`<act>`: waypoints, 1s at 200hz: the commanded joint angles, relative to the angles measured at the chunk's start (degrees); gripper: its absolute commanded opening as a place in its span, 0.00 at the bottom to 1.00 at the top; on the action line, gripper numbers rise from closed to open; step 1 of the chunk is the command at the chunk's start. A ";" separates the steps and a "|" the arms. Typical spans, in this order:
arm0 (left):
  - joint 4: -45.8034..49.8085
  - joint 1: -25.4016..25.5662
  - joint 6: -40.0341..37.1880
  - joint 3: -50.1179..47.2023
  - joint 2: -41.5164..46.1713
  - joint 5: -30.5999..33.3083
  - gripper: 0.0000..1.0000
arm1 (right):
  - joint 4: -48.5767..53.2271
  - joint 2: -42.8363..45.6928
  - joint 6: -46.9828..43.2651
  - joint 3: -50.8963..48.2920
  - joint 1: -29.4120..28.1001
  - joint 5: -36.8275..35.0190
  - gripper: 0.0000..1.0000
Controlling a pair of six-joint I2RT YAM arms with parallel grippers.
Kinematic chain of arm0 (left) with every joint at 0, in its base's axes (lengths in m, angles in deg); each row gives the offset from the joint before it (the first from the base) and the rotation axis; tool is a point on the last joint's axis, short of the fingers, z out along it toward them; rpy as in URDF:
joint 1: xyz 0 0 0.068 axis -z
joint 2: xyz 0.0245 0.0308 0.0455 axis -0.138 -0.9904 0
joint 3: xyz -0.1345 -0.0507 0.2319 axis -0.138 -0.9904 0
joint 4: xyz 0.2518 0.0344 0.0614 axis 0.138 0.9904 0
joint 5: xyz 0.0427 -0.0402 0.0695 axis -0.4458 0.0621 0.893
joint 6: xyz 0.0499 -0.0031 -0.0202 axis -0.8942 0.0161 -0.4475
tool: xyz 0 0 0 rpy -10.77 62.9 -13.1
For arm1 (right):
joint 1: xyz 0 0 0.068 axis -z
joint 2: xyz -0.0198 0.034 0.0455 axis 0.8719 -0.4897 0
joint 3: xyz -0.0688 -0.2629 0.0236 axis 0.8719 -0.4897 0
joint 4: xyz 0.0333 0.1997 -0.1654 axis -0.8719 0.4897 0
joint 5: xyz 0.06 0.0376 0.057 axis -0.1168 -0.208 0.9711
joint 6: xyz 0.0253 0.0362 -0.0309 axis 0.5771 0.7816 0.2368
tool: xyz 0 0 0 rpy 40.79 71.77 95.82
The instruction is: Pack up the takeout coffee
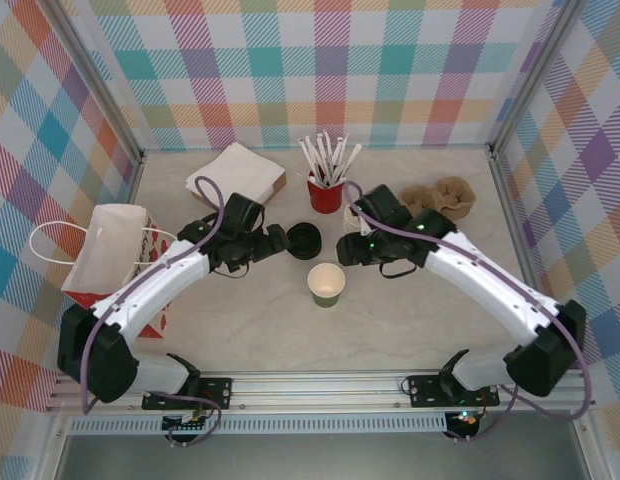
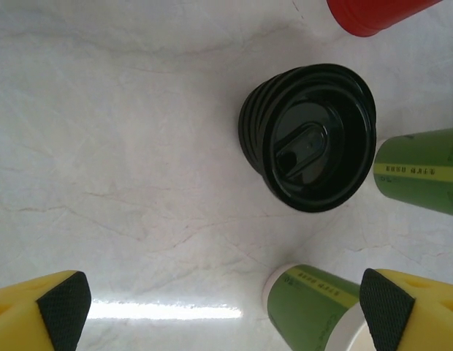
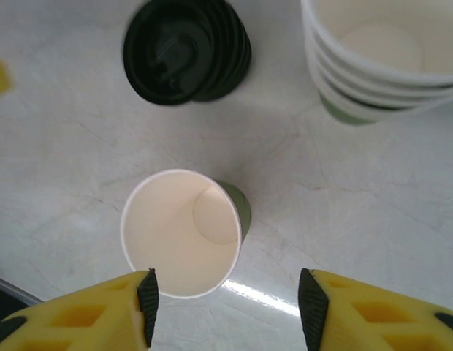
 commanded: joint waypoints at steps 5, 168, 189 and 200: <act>-1.46 -1.11 -3.29 3.55 -4.91 -2.48 0.95 | 0.99 5.42 -0.39 0.43 -0.43 -3.44 0.62; -3.17 -2.45 -8.16 15.02 -26.82 -5.82 0.55 | -3.45 11.76 0.32 -7.39 -0.32 -5.16 0.73; -3.08 -2.52 -8.42 15.32 -27.56 -5.83 0.49 | -3.37 11.67 0.23 -7.21 -0.34 -5.22 0.72; -3.16 -2.47 -8.35 15.38 -27.67 -5.83 0.45 | -3.30 11.63 0.22 -7.21 -0.34 -5.22 0.72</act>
